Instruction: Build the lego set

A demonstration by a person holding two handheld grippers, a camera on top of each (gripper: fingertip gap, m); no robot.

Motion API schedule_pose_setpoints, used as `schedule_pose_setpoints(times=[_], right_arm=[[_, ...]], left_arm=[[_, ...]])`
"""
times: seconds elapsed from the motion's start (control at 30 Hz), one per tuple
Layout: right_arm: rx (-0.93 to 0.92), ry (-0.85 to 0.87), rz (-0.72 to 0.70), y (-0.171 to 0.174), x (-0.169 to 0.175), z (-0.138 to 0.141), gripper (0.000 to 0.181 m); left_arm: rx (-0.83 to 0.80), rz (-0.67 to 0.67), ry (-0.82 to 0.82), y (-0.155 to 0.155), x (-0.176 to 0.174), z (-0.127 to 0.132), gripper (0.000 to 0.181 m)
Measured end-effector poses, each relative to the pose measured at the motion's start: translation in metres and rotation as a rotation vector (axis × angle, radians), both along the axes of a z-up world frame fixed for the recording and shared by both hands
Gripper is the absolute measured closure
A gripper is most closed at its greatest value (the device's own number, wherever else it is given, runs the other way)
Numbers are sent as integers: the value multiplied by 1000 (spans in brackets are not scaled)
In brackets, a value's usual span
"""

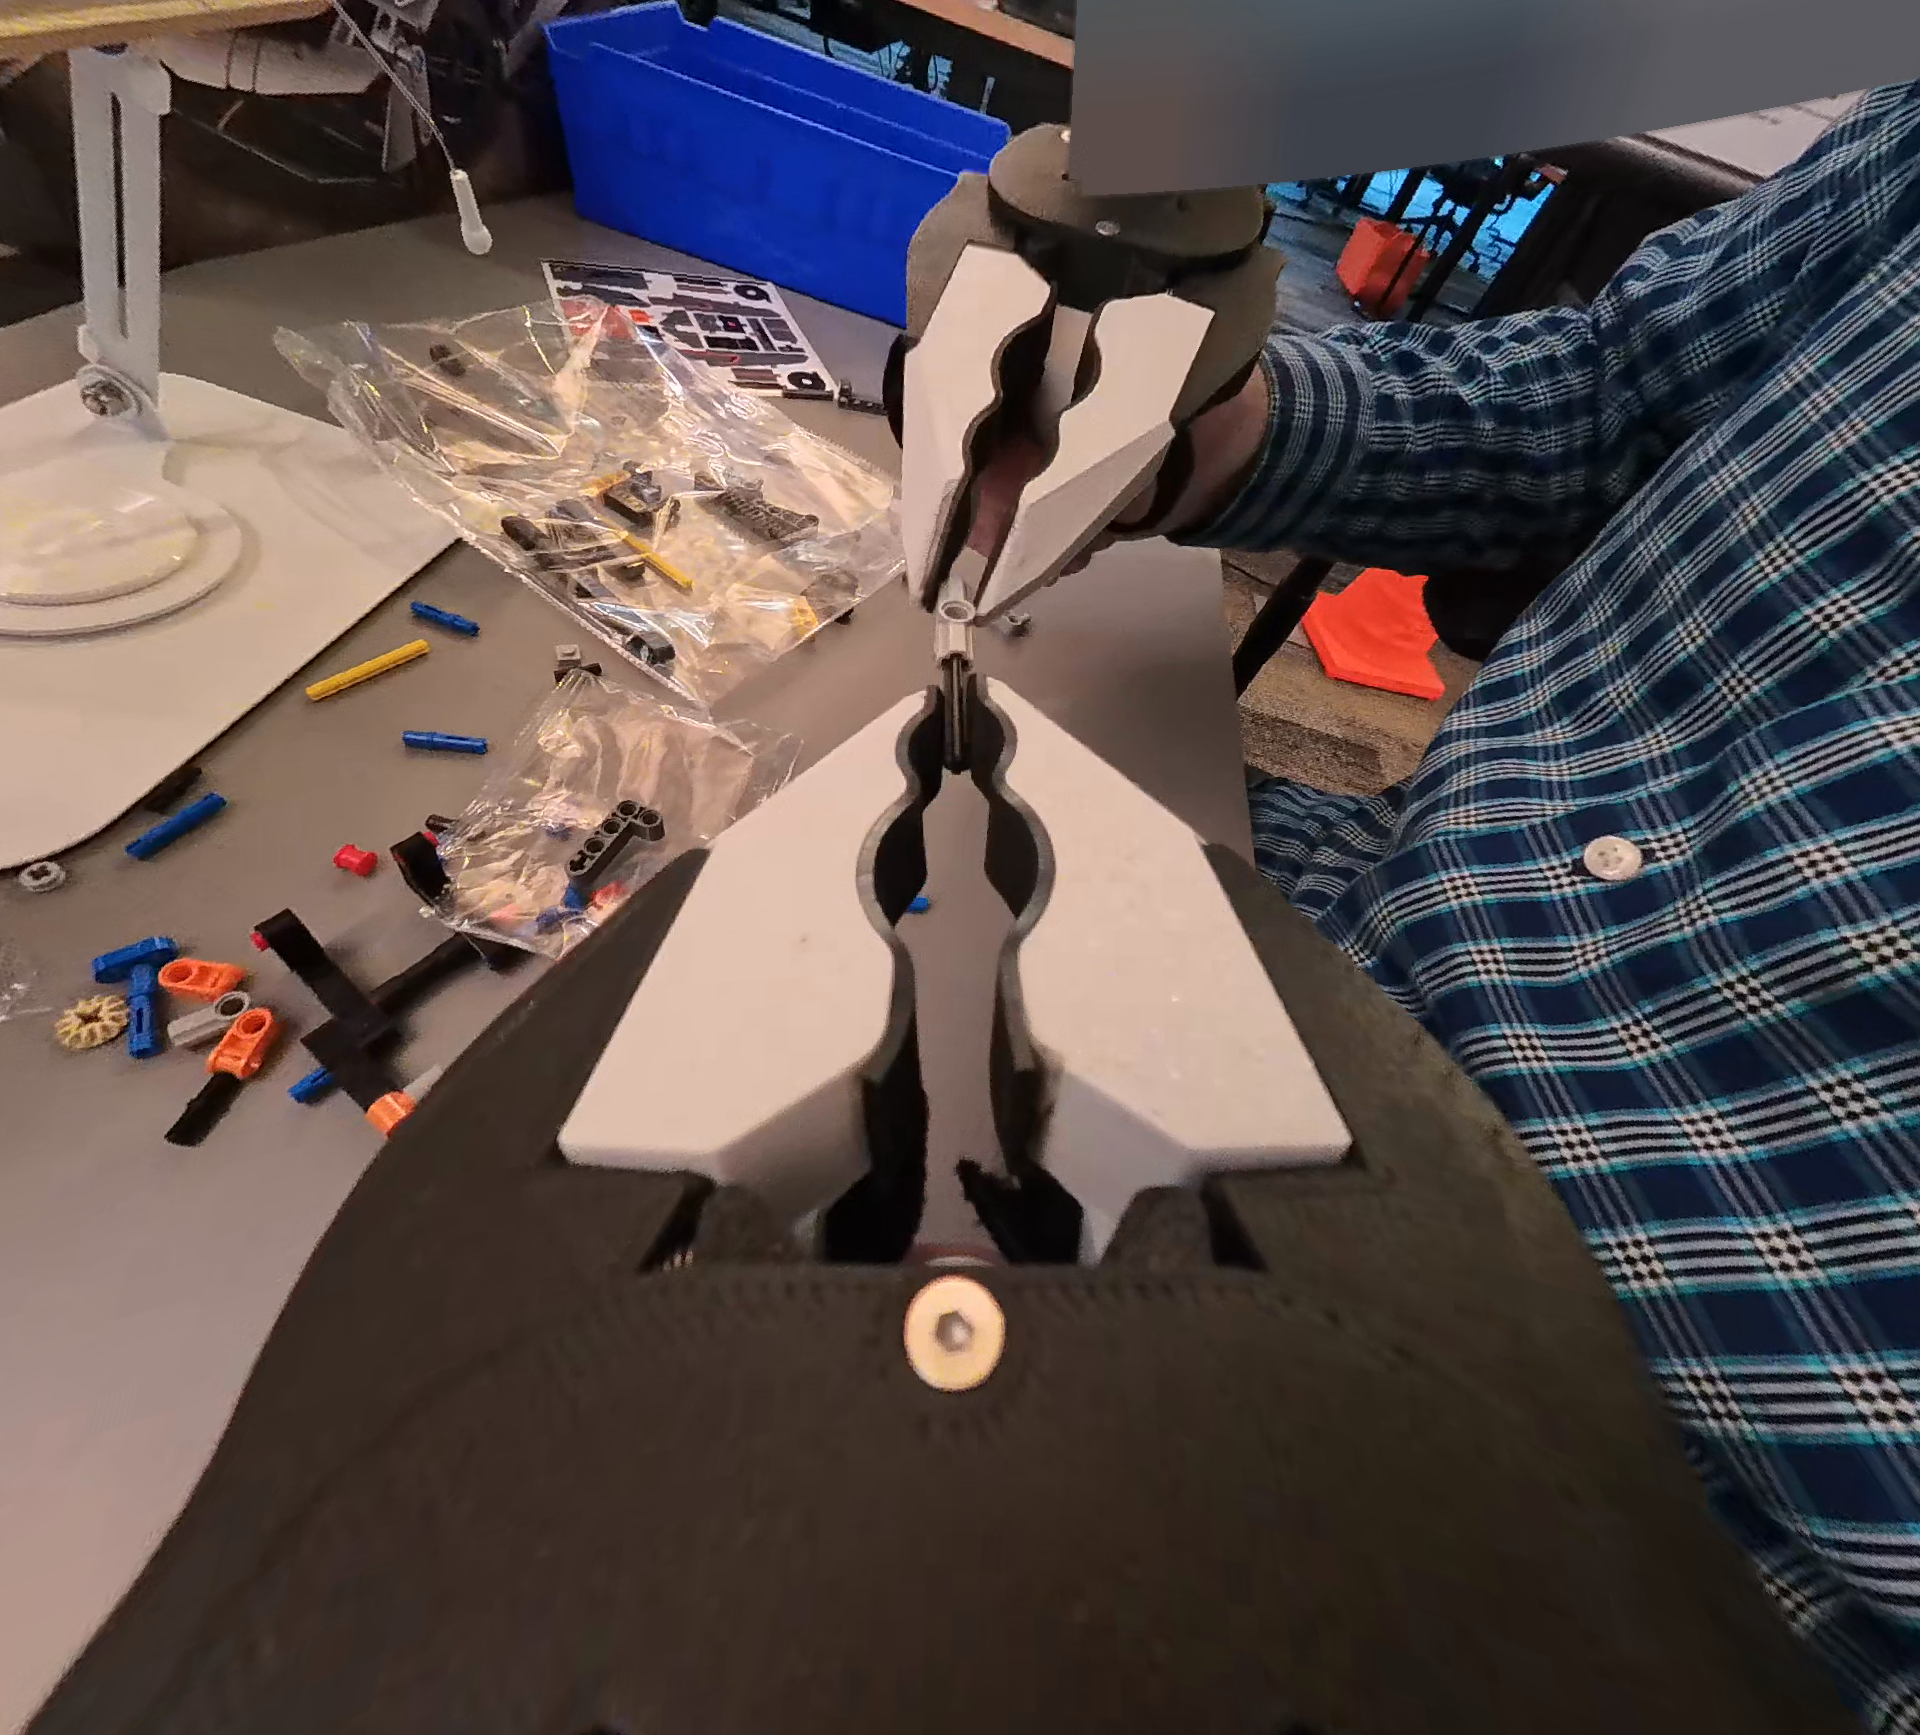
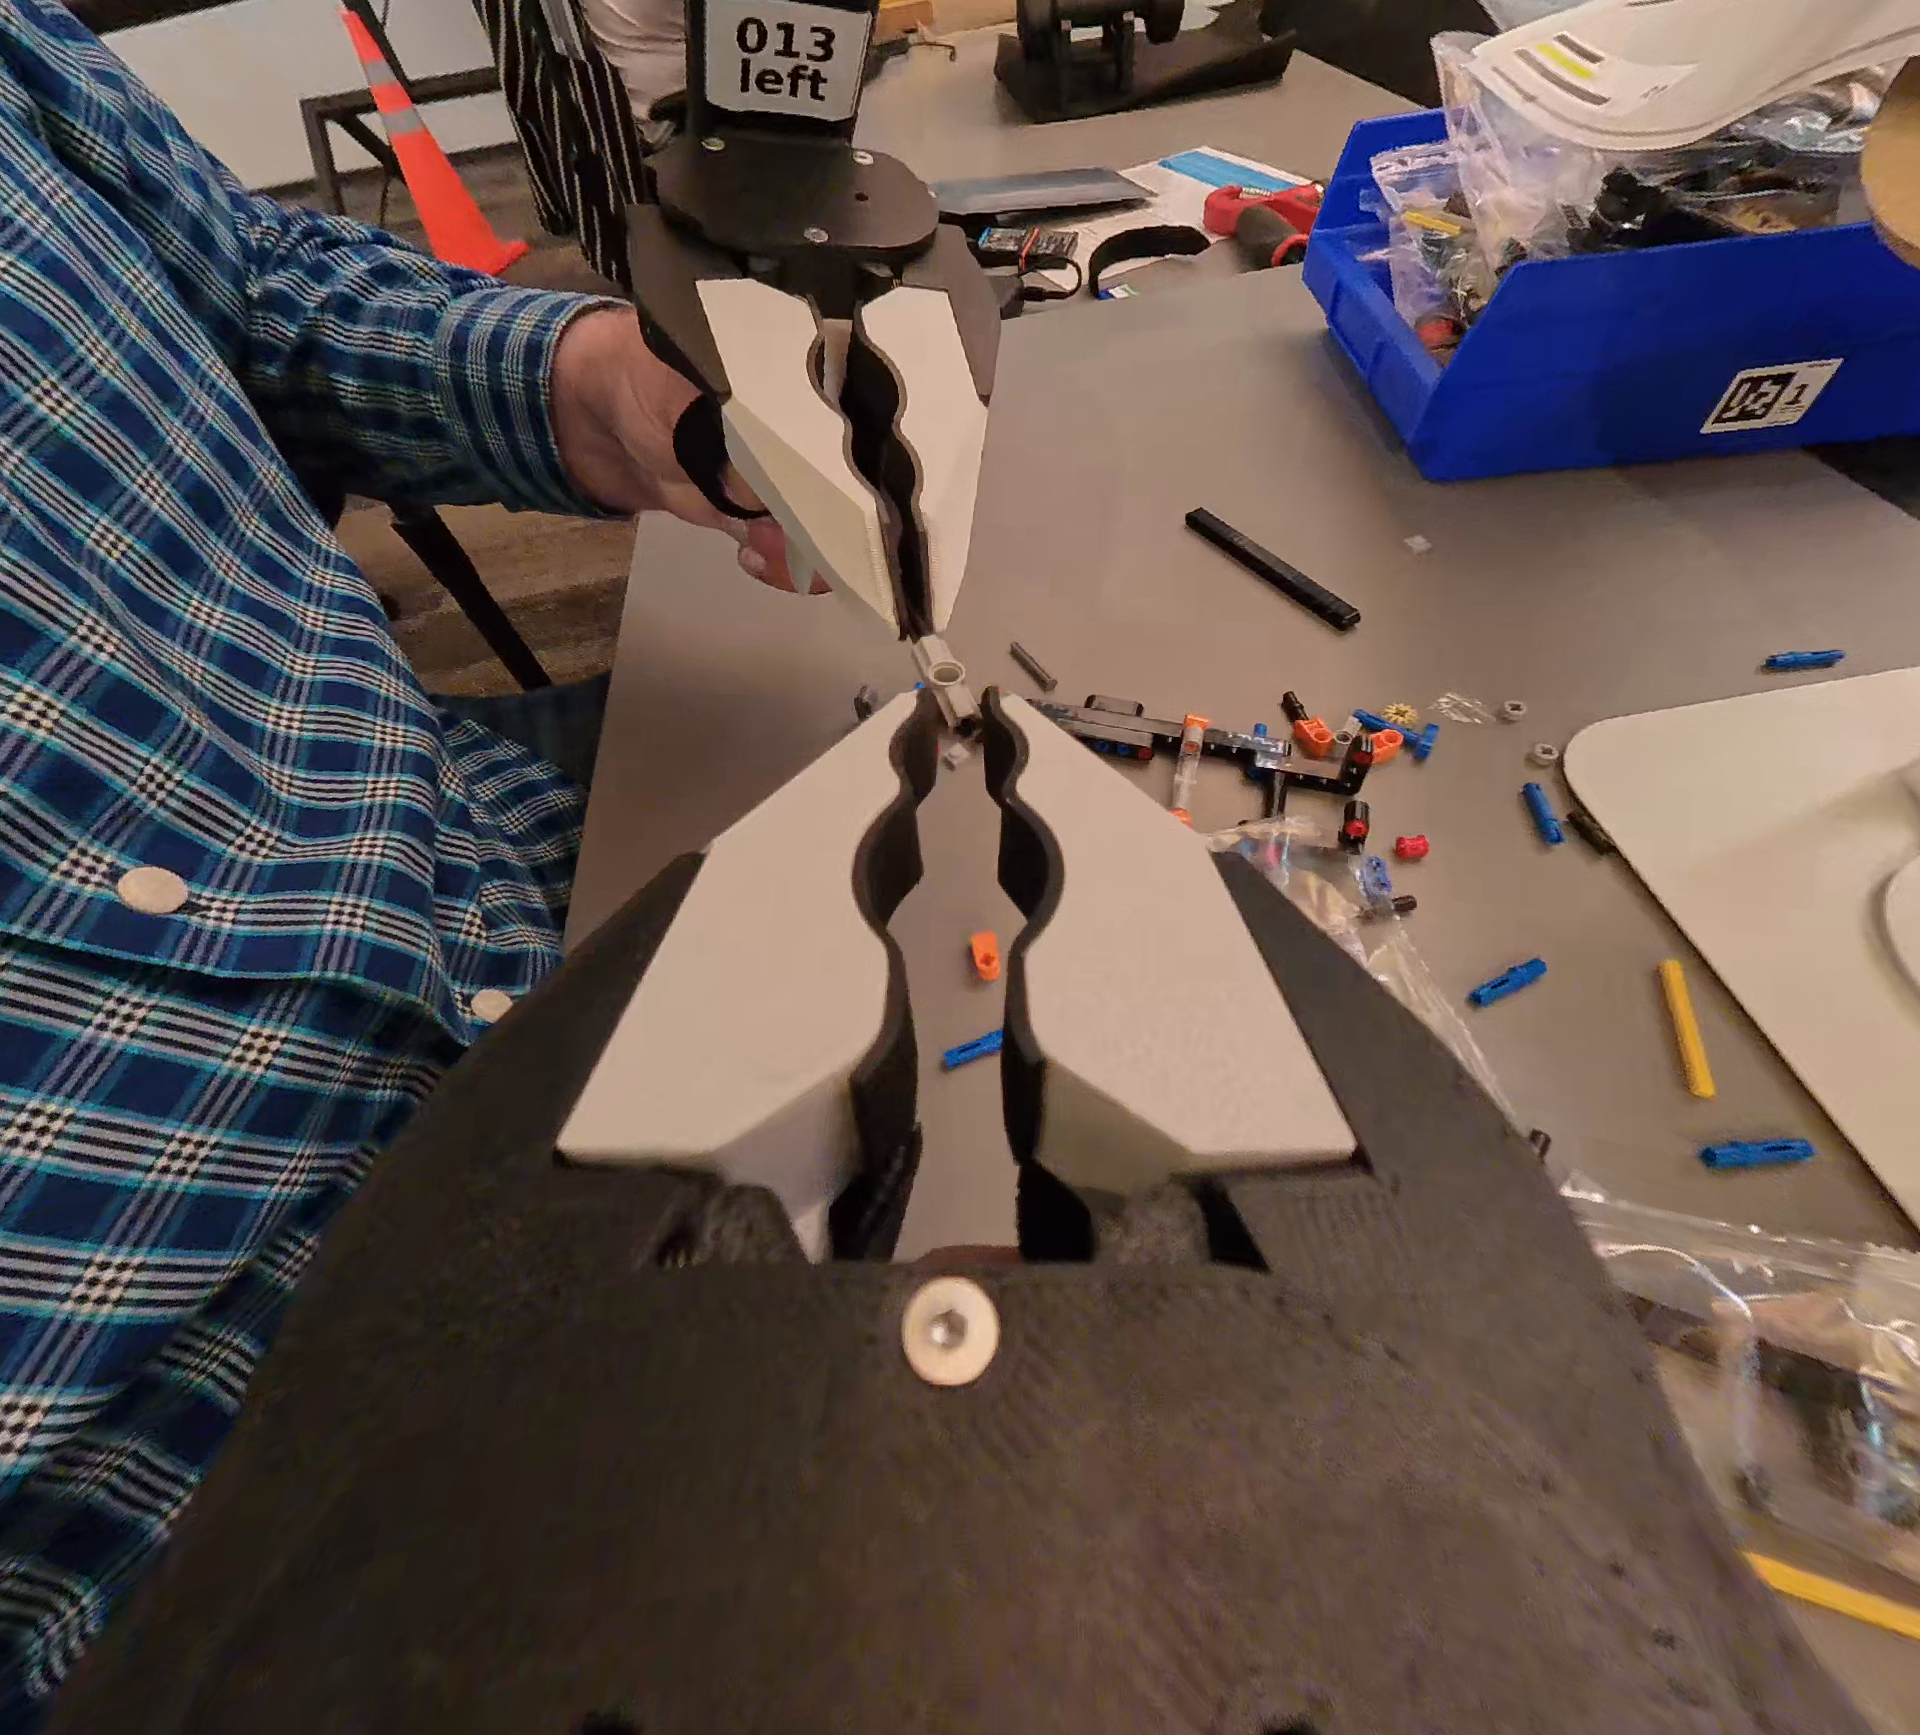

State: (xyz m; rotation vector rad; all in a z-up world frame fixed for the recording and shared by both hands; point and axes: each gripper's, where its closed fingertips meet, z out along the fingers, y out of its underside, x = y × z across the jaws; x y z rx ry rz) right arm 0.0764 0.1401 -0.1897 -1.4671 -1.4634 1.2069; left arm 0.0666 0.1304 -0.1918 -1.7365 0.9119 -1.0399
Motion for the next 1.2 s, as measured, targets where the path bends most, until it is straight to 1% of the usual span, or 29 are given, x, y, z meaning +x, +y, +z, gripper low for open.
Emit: schedule_pose_setpoints(times=[0.3,0.63,0.7,0.77,0.93,1.03,1.1,1.2], right_arm=[[-20,32,23,-3,4,5,176],[-17,31,49,-8,4,4,176],[-20,35,54,-8,4,5,176],[-9,16,52,-7,5,2,176],[-9,17,50,-7,6,5,176],[1,-8,61,-9,4,4,176],[-1,-13,71,-10,2,5,176],[6,-32,86,-12,-3,5,176]], left_arm=[[-1,-15,-44,-4,4,3,180],[6,-26,-24,-8,10,-2,181],[-9,-23,-54,-8,10,-1,181],[10,-19,-15,-7,11,-6,181],[-6,-13,-49,-5,10,0,180],[5,0,-6,-5,6,-4,177],[15,8,19,-6,2,-5,167],[11,13,60,-12,-2,-9,167]])
